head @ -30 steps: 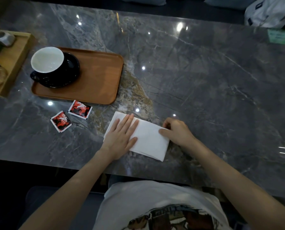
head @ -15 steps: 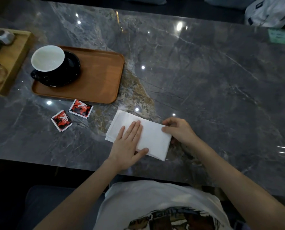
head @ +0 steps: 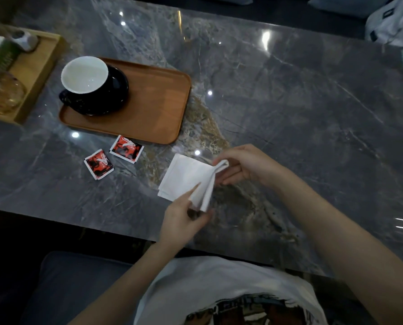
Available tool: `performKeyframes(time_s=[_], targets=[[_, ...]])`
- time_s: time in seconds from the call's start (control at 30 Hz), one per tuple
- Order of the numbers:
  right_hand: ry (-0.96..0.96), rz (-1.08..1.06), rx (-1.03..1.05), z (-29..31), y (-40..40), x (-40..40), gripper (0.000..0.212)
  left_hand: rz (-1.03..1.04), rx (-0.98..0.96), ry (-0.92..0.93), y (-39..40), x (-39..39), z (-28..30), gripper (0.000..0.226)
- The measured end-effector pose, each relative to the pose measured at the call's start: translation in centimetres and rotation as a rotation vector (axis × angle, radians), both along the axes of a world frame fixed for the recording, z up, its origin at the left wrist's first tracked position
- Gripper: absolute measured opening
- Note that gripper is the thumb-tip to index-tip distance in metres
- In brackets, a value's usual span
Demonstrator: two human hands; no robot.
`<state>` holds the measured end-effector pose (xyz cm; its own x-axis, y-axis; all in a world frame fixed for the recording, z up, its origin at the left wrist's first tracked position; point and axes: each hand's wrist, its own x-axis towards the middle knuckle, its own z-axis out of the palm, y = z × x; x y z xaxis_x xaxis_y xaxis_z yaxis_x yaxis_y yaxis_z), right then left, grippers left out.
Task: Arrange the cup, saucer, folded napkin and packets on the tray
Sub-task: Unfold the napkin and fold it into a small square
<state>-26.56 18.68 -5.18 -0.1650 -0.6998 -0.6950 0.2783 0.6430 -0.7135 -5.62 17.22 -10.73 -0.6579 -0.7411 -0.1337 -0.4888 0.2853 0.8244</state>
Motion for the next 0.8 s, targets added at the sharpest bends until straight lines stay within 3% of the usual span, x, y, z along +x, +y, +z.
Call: performKeyframes(time_s=[0.07,0.13,0.23,0.37,0.53,0.8], targets=[[0.002,0.029,-0.003,0.1,-1.3,0.5,0.03,0.227,0.174,-0.015,0.3,0.2,0.1,0.033],[0.152,0.081,-0.007,-0.1,-2.4,1.0,0.032,0.359,0.345,0.023,0.2,0.3,0.2,0.034],[0.444,0.182,-0.029,-0.7,-3.6,1.5,0.03,0.491,0.571,0.12,-0.8,0.3,0.3,0.035],[0.544,0.392,-0.065,-1.9,-4.1,2.1,0.028,0.621,0.794,0.255,-1.5,0.1,0.0,0.015],[0.643,0.416,-0.092,-3.2,-4.2,2.6,0.027,0.686,0.863,0.226,-2.1,0.2,0.3,0.018],[0.654,0.287,-0.061,-4.0,-4.8,3.5,0.049,0.666,0.955,0.177,-2.6,0.7,0.8,0.027]])
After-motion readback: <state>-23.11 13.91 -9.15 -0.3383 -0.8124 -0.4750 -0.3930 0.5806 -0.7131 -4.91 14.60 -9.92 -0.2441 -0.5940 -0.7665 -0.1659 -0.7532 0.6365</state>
